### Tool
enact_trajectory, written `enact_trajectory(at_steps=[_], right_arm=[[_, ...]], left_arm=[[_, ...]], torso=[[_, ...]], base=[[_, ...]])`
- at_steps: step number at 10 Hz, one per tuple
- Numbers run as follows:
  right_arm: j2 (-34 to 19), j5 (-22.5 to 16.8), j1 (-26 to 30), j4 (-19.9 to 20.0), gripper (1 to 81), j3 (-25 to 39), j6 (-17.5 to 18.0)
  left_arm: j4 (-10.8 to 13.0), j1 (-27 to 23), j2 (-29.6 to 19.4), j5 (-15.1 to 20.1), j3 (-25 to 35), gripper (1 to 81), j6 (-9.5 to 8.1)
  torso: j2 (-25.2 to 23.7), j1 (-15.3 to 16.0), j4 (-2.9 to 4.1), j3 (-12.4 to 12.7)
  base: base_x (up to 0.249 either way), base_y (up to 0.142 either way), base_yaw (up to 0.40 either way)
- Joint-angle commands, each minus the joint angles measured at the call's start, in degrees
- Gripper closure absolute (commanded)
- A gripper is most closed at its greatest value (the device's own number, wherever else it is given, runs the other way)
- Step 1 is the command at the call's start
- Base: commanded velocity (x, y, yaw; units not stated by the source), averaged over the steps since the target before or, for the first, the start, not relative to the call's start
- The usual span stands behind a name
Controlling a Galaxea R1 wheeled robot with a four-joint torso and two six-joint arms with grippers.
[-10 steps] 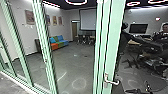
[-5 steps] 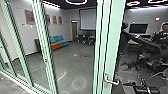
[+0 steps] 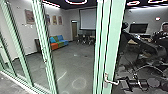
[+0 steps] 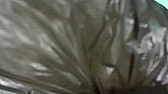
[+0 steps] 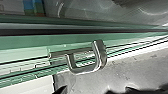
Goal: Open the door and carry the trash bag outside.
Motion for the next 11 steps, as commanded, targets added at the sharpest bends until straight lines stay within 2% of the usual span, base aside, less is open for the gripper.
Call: enact_trajectory(at_steps=[1, 3, 5, 7, 11], right_arm=[[1.66, -3.97, 10.21, -0.33, 1.0, -2.87, 4.72], [3.68, -5.20, 10.38, -3.68, 1.0, -3.58, 9.83], [6.57, -7.22, 10.65, -9.89, 1.0, -4.98, 17.26], [8.34, -8.54, 10.55, -13.61, 1.0, -6.64, 21.51], [8.43, -8.54, 10.56, -13.87, 1.0, -10.52, 21.69]], left_arm=[[-0.36, -3.78, -0.28, 3.20, 0.04, 81.1, -0.09], [-0.36, -3.78, -0.19, 3.20, 0.04, 81.1, -0.09], [-0.36, -3.78, -0.28, 3.20, 0.04, 81.1, -0.09], [-0.27, -3.78, -0.28, 3.20, 0.04, 81.1, -0.09], [-0.27, -3.78, -0.45, 3.20, -0.05, 81.1, -0.09]], torso=[[0.00, 0.00, 0.00, 0.00], [0.00, 0.02, 0.00, -0.02], [0.02, 0.02, 0.00, -0.02], [0.02, 0.02, 0.00, -0.02], [0.07, 0.02, 0.00, -0.04]], base=[[0.000, 0.000, 0.000], [0.000, 0.000, 0.000], [0.000, 0.000, 0.000], [0.000, 0.000, 0.000], [0.000, 0.000, 0.000]])
